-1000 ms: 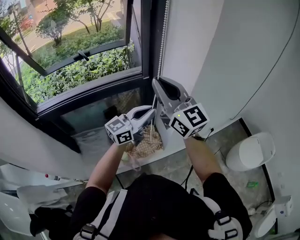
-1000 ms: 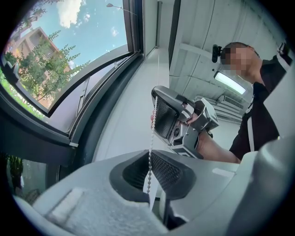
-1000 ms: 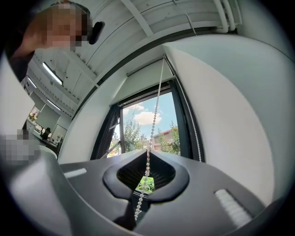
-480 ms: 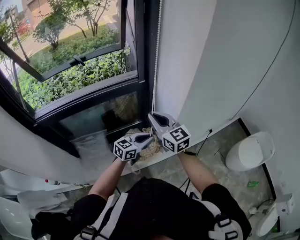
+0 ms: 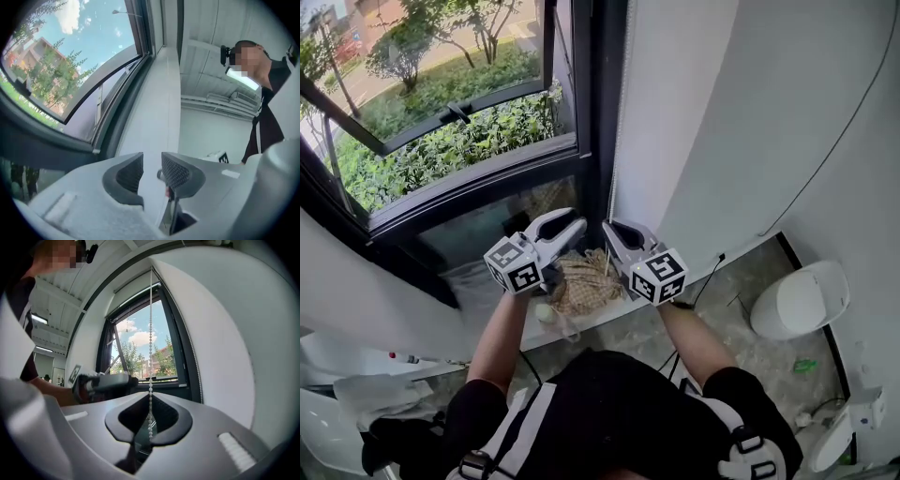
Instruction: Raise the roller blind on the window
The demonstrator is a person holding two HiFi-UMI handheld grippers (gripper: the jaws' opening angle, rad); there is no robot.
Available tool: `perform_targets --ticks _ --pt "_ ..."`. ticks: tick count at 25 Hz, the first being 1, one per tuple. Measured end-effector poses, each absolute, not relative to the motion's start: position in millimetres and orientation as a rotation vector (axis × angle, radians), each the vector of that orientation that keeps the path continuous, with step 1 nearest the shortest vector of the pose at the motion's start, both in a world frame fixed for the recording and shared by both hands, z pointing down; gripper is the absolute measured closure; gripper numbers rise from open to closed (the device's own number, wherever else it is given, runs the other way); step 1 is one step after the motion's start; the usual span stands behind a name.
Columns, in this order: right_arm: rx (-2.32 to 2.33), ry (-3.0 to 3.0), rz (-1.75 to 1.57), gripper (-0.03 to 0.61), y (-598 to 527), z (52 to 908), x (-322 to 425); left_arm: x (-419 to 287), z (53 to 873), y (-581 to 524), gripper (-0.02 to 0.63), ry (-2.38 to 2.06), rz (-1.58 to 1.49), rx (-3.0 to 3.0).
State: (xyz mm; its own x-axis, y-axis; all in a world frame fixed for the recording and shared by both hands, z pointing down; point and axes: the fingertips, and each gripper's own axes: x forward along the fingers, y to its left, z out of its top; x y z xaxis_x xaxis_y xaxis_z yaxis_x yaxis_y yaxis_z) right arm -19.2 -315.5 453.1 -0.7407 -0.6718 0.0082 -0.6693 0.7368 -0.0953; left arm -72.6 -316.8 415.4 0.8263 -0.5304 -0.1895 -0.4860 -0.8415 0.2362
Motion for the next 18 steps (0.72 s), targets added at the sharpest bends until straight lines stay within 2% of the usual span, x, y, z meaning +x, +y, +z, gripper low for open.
perform_targets --ticks 5,14,17,18 --pt "-1.111 2.906 -0.136 0.560 -314.0 452.0 -20.8 -43.5 334.1 -319.1 0.488 -0.655 -0.522 2.899" --pt "-1.118 2.908 -0.125 0.558 -309.7 452.0 -21.3 -2.0 283.8 -316.5 0.492 -0.436 -0.560 2.998" --pt "-1.119 2.900 -0.110 0.558 -308.5 452.9 -21.4 -2.2 275.1 -312.6 0.556 -0.425 -0.606 3.017" --pt "-1.118 2.898 -0.104 0.558 -308.4 453.0 -20.8 -2.0 274.8 -312.3 0.601 -0.430 -0.602 3.020"
